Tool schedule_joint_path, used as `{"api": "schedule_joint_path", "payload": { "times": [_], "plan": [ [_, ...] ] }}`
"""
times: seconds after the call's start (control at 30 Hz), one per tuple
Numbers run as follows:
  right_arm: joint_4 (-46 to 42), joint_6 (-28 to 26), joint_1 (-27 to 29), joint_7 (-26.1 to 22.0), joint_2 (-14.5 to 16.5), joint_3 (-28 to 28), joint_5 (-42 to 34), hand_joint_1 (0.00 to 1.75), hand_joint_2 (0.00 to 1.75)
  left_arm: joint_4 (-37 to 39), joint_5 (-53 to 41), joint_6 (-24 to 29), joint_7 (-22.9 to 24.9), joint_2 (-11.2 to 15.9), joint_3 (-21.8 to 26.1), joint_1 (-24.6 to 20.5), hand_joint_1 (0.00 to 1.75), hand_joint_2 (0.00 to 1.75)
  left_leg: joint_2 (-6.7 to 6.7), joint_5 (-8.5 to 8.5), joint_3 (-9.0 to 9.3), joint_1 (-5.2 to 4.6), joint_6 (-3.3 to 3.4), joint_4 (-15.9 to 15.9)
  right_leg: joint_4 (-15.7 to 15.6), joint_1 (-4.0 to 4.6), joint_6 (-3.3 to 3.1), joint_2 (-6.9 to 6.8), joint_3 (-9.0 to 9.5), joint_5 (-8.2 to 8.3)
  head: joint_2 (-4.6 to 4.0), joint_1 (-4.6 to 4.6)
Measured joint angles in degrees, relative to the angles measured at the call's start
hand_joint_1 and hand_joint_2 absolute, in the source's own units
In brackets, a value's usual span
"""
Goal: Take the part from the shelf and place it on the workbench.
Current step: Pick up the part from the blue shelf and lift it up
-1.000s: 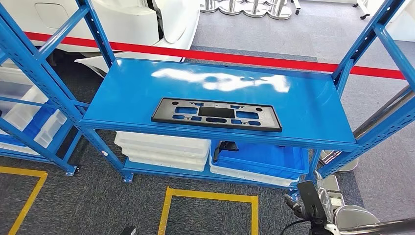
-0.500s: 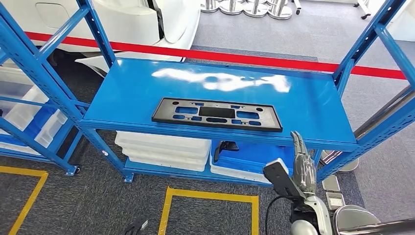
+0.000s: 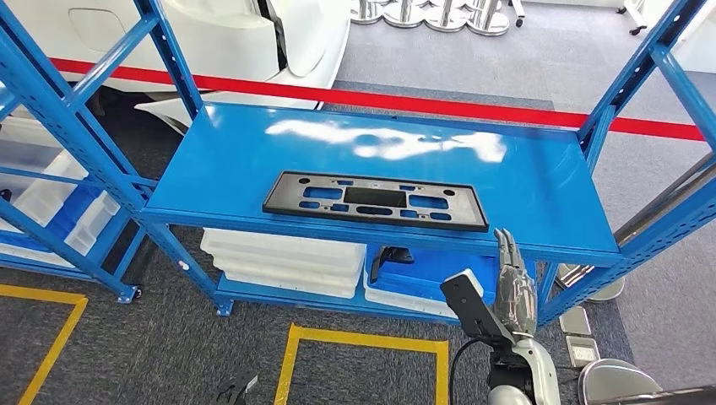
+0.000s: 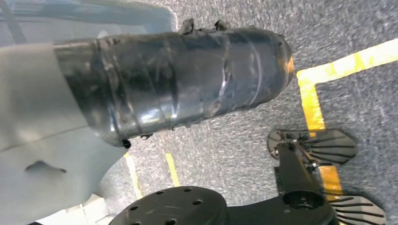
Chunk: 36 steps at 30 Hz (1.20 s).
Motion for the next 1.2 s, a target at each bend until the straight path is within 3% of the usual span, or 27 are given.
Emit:
{"api": "schedule_joint_path", "payload": {
  "times": [0.27, 0.37, 0.4, 0.43, 0.47, 0.53, 0.57, 0.63, 0.7, 0.8, 0.83, 0.87, 0.9, 0.97, 1.03, 1.13, 1.2],
  "plan": [
    [0.02, 0.14, -0.07, 0.62, -0.01, 0.1, 0.23, 0.0, 1.75, 0.01, -0.01, -0.01, 0.02, 0.0, -0.01, 0.0, 0.0, 0.0, 0.02, 0.04, -0.15, 0.01, -0.15, -0.01, 0.11, 0.0, -0.16, -0.06, 0.02, -0.07, 0.0, -0.04],
    [0.33, 0.97, -0.02, 3.25, -0.1, 0.43, 1.07, 0.0, 1.75, 0.03, -0.19, 0.03, 0.34, 0.0, -0.08, -0.04, 0.0, 0.0, 0.03, 0.05, -0.21, 0.07, -0.73, -0.19, 0.13, -0.06, -0.61, -0.03, -0.13, 0.01, 0.0, -0.15],
    [0.73, 1.35, -0.02, 4.69, -0.17, 0.75, 1.76, 0.0, 1.75, 0.04, -0.33, 0.06, 0.62, 0.03, -0.13, -0.11, 0.0, 0.0, 0.08, -0.63, -0.62, 0.11, -1.08, 0.7, -0.13, -0.16, -0.93, -0.04, -0.04, 0.09, 0.0, -0.24],
    [1.93, 1.48, 0.14, 6.29, -0.26, 1.45, 3.08, 0.0, 1.75, 0.05, -0.55, 0.07, 1.02, 0.29, -0.27, -0.19, 0.0, 0.0, 0.13, -2.65, -3.22, 0.18, -1.51, 5.54, -0.42, -0.27, -1.3, -0.07, 0.06, 0.12, 0.0, -0.33],
    [4.04, 0.54, 0.31, 7.54, -0.41, 2.34, 6.32, 0.0, 1.75, 0.05, -0.82, 0.07, 1.39, 0.59, -0.49, -0.35, 0.0, 0.0, 0.11, -2.28, -4.03, 0.38, -1.82, 5.93, -0.35, -0.32, -1.19, -0.01, 0.2, -0.07, 0.0, -0.42],
    [8.29, -1.24, 0.68, 9.56, -0.74, 3.95, 13.68, 0.0, 1.75, 0.05, -1.46, -0.03, 2.02, 1.16, -0.97, -0.63, 0.0, 0.0, -0.04, -0.65, -5.35, 0.72, -1.78, 5.86, 0.04, -0.31, -0.57, 0.19, 0.23, -0.45, 0.0, -0.43],
    [9.65, -1.64, 0.71, 10.21, -0.9, 4.31, 17.17, 0.0, 1.75, 0.05, -1.78, -0.1, 2.13, 1.2, -1.16, -0.74, 0.0, 0.0, -0.14, 1.79, -3.63, 0.79, -1.44, 1.44, 0.2, -0.33, -0.03, 0.32, 0.26, -0.56, 0.0, -0.4],
    [10.47, -0.12, 0.63, 10.35, -1.04, 4.48, 19.93, 0.0, 1.75, 0.05, -2.21, -0.41, 2.19, 1.12, -1.34, -0.83, 0.0, 0.0, -0.15, 1.98, -3.75, 0.78, -0.5, 1.49, 0.21, -0.46, 0.55, 0.3, 0.24, -0.66, 0.0, -0.34],
    [11.17, 1.95, 0.26, 10.29, -1.09, 4.75, 21.74, 0.0, 1.75, 0.05, -2.64, -0.73, 2.33, 0.7, -1.43, -1.11, 0.0, 0.0, -0.13, 2.2, -3.77, 0.86, 0.29, 1.4, 3.23, -0.52, 1.0, 0.18, -1.1, -2.66, 0.0, -0.25],
    [12.38, 4.69, -0.47, 10.12, -1.07, 5.39, 23.68, 0.0, 1.75, 0.06, -3.03, -0.88, 2.58, -0.15, -1.48, -1.46, 0.0, 0.0, -0.12, 2.3, -3.92, 0.48, 0.9, 1.41, 15.35, -0.5, 1.11, 0.1, -6.7, -8.08, 0.0, -0.19],
    [12.81, 5.22, -0.58, 10.07, -1.06, 5.61, 24.09, 0.0, 1.75, 0.07, -3.12, -0.88, 2.63, -0.36, -1.49, -1.49, 0.0, 0.0, -0.15, 2.29, -3.93, 0.28, 1.0, 1.42, 18.04, -0.47, 0.96, 0.1, -8.01, -8.72, 0.0, -0.19],
    [13.19, 5.57, -0.64, 10.03, -1.04, 5.79, 24.45, 0.0, 1.75, 0.07, -3.21, -0.88, 2.65, -0.5, -1.49, -1.49, 0.0, 0.0, -0.19, 2.28, -3.89, 0.05, 1.07, 1.42, 18.36, -0.4, 0.64, 0.1, -8.23, -8.17, 0.0, -0.18],
    [13.5, 5.86, -0.76, 9.96, -0.99, 5.94, 24.89, 0.0, 1.75, 0.07, -3.32, -0.9, 2.65, -0.57, -1.49, -1.51, 0.0, 0.0, -0.24, 2.26, -3.79, -0.21, 1.13, 1.42, 16.16, -0.24, 0.1, 0.1, -7.25, -6.57, 0.0, -0.18],
    [13.95, 6.74, -1.28, 9.67, -0.82, 6.18, 26.34, 0.0, 1.75, 0.07, -3.64, -1.01, 2.66, -0.61, -1.5, -1.62, 0.0, 0.0, -0.26, 2.2, -3.58, -0.63, 1.22, 1.41, 7.86, 0.43, -1.54, 0.07, -3.32, -2.6, 0.0, -0.21],
    [14.28, 8.31, -2.14, 9.15, -0.36, 6.52, 28.47, 0.0, 1.75, 0.07, -4.07, -1.28, 2.77, -0.7, -1.54, -1.86, 0.0, 0.0, -0.17, 2.15, -3.66, -0.81, 1.06, 1.41, 2.0, 1.13, -2.67, -0.21, -0.59, -0.8, 0.0, -0.33],
    [14.52, 10.65, -3.26, 8.17, 0.49, 7.03, 31.26, 0.0, 1.75, 0.07, -4.72, -1.74, 3.01, -0.83, -1.58, -2.21, 0.0, 0.0, 0.06, 2.11, -3.83, -0.69, 0.38, 1.36, 0.13, 1.27, -2.74, -0.39, 0.11, -0.45, 0.0, -0.39],
    [14.58, 11.61, -4.08, 7.43, 1.08, 7.18, 32.62, 0.0, 1.75, 0.07, -5.13, -1.84, 3.12, -0.81, -1.6, -2.46, 0.0, 0.0, 0.13, 0.71, -4.57, -0.66, -0.26, 3.19, -1.09, 0.89, -2.7, -0.46, 0.66, 0.12, 0.0, -0.41]
  ]
}}
